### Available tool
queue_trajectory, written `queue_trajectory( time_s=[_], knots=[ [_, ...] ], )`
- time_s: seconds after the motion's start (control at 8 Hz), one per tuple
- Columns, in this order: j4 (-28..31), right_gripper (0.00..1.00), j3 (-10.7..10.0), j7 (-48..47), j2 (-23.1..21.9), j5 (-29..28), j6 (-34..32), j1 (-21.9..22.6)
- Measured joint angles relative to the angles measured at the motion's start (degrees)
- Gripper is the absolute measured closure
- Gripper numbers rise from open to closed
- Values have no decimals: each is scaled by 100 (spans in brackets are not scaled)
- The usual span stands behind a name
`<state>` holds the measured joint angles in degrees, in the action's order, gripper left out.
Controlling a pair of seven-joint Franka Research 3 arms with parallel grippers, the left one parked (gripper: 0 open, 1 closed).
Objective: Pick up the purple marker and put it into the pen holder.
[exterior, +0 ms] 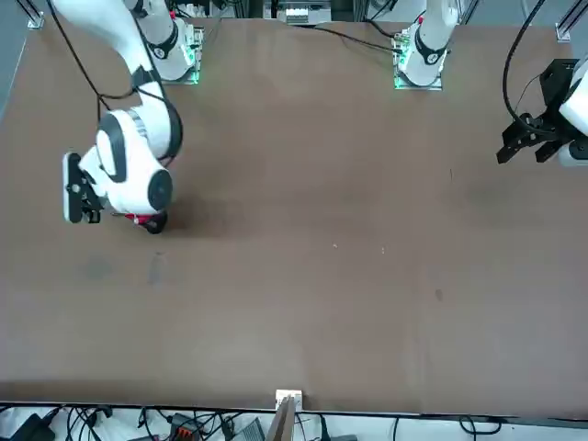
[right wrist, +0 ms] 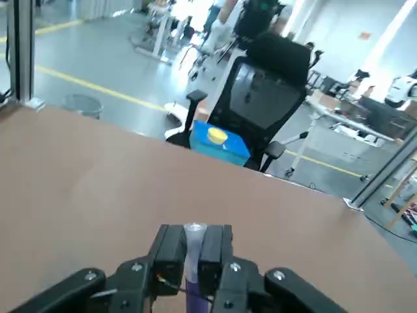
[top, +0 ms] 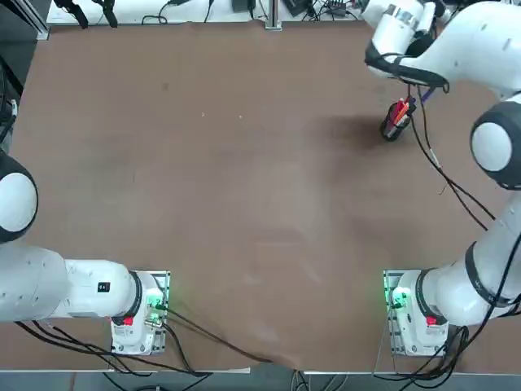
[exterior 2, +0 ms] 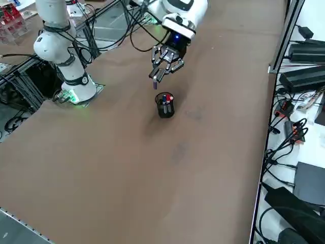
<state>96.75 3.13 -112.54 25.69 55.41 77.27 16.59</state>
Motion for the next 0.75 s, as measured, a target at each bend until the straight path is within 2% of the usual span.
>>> queue_trajectory(
  time_s=[0.25, 0.75],
  knots=[
    [-208, 85, -6, -729, 264, 21, -212, 180],
    [-237, 85, -10, -1822, 607, 18, -517, 444]
  ],
)
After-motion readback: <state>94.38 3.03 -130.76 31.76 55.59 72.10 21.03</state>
